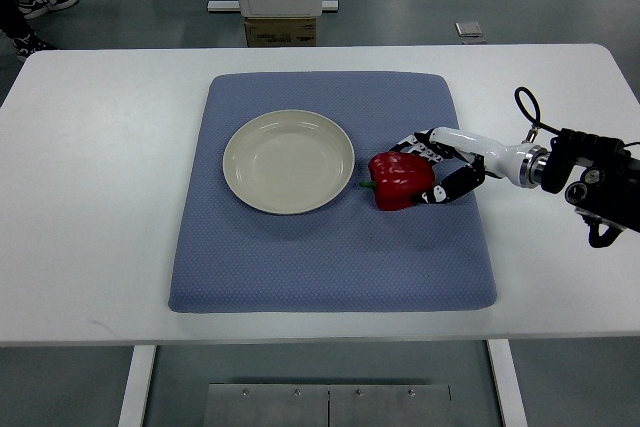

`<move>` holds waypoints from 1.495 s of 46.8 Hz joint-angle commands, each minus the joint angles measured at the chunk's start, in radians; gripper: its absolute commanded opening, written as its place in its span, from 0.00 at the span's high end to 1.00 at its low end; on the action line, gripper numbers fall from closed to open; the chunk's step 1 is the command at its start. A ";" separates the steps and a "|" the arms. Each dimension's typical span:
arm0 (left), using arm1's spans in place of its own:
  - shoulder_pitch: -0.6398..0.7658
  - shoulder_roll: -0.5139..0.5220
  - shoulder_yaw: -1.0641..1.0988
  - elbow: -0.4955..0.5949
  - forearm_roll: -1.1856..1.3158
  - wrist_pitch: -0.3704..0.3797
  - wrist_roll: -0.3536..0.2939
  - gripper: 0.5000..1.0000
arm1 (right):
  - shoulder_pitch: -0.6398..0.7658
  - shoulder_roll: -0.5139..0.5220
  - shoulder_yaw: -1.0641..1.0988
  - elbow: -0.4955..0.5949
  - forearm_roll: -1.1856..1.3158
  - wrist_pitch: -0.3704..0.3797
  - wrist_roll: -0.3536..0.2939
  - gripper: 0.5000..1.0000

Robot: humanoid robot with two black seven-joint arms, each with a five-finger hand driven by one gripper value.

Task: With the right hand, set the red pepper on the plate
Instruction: 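Close the right hand fingers to grasp the red pepper, then carry the held pepper with the right hand over the cream plate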

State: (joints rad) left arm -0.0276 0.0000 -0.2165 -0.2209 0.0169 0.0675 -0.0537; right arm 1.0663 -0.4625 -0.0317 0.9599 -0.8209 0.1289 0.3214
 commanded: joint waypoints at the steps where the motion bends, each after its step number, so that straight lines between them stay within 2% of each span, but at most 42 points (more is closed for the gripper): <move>1: 0.000 0.000 0.000 0.000 0.000 0.000 0.000 0.00 | 0.009 -0.001 0.006 -0.001 0.005 0.000 -0.004 1.00; 22: 0.000 0.000 0.000 0.000 0.000 0.000 0.000 0.00 | 0.061 0.010 0.030 -0.009 0.017 -0.002 -0.036 1.00; 33: 0.000 0.000 0.000 0.000 0.000 0.000 0.000 0.00 | 0.075 0.030 0.107 -0.018 0.017 0.001 -0.094 1.00; 42: 0.000 0.000 0.000 0.000 0.000 0.000 0.000 0.00 | 0.075 0.077 0.108 -0.018 0.028 0.000 -0.123 1.00; 53: 0.000 0.000 0.000 0.000 0.000 0.000 0.000 0.00 | 0.077 0.140 0.187 -0.018 0.039 0.001 -0.199 1.00; 70: 0.000 0.000 0.000 0.000 0.000 0.000 0.000 0.00 | 0.086 0.223 0.227 -0.033 0.066 0.000 -0.271 1.00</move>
State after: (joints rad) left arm -0.0277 0.0000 -0.2164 -0.2209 0.0169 0.0674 -0.0537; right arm 1.1518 -0.2520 0.1936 0.9375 -0.7689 0.1286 0.0587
